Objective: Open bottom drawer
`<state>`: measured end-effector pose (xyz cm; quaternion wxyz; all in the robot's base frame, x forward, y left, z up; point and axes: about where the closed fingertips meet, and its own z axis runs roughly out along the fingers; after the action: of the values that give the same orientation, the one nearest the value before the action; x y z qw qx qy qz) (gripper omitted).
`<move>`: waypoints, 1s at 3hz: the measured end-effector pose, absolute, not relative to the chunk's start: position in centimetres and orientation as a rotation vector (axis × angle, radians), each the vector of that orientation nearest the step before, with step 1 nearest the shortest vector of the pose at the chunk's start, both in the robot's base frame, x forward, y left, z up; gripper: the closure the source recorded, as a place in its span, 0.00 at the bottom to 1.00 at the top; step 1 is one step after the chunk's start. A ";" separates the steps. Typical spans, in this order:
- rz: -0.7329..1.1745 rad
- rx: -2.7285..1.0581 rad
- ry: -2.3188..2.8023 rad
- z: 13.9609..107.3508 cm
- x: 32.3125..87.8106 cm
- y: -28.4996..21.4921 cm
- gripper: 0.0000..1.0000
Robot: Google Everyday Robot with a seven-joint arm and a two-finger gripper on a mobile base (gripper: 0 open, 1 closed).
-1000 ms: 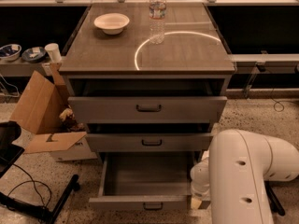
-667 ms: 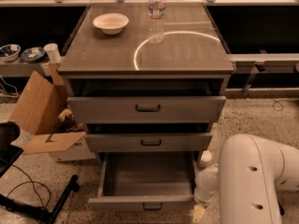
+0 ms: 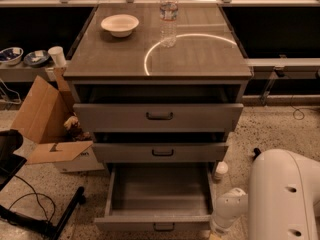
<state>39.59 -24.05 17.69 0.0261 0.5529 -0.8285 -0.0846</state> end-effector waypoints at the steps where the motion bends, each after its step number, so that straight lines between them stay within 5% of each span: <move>1: -0.279 1.689 -2.543 18.0 37.9 -24.0 0.65; 3: -0.299 1.608 -2.523 19.0 34.0 -25.1 1.00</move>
Offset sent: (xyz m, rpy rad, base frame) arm -0.2240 -0.0344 0.0504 -0.0883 0.3247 -0.1479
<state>33.97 -25.13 18.99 0.0672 0.5335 -0.8373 -0.0992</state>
